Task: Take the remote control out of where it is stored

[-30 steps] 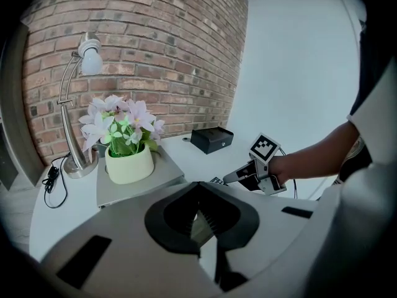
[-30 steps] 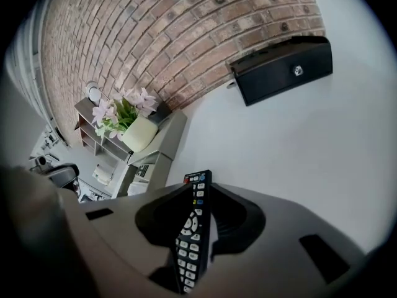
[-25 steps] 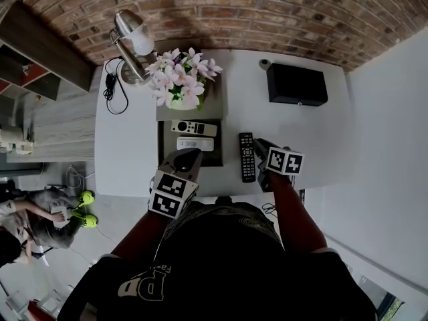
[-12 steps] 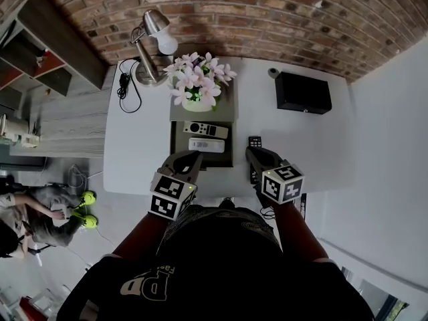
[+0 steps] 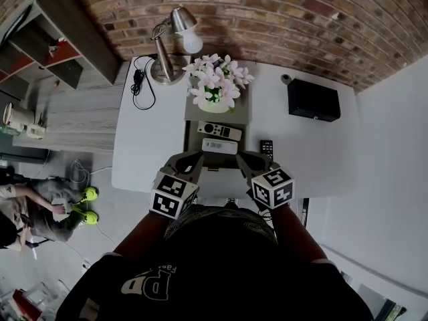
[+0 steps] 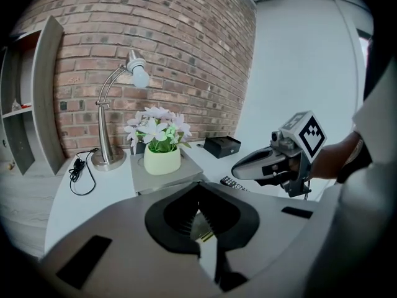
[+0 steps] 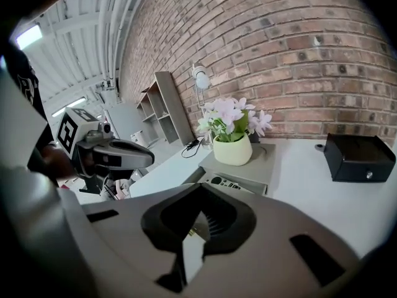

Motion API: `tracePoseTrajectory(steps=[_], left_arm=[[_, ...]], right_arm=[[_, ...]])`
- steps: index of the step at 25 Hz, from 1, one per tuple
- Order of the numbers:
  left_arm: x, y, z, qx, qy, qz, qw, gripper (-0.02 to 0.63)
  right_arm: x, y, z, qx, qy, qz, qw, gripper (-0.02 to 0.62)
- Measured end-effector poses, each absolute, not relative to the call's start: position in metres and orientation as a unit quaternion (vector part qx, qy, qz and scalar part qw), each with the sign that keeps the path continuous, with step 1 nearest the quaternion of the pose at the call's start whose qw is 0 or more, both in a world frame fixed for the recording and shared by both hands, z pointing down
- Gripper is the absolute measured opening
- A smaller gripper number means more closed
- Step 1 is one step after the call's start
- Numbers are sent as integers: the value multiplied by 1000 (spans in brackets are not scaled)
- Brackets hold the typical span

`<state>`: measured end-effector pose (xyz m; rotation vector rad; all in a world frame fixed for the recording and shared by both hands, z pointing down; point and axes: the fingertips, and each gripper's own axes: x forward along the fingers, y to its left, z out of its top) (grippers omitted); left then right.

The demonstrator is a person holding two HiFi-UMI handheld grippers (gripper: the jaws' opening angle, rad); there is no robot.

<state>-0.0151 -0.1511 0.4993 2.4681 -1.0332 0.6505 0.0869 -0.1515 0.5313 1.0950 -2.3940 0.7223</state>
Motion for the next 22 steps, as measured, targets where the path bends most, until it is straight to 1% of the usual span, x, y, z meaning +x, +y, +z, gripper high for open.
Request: tracePoseTrajectory(steps=[8, 14, 17, 20, 22], left_arm=[[-41, -158, 506, 871, -379, 242, 197, 7], [-61, -161, 506, 866, -391, 243, 194, 6], [-75, -162, 506, 860, -404, 240, 198, 6], [-89, -160, 506, 854, -417, 238, 202, 6], [-95, -159, 507, 850, -423, 237, 205, 7]], right_arm=[[62, -164, 551, 375, -861, 208, 274, 8], [41, -176, 585, 326, -858, 144, 371, 16], [30, -176, 612, 283, -846, 111, 437, 86], [24, -179, 638, 243, -830, 76, 496, 171], [23, -181, 652, 223, -820, 63, 523, 194]])
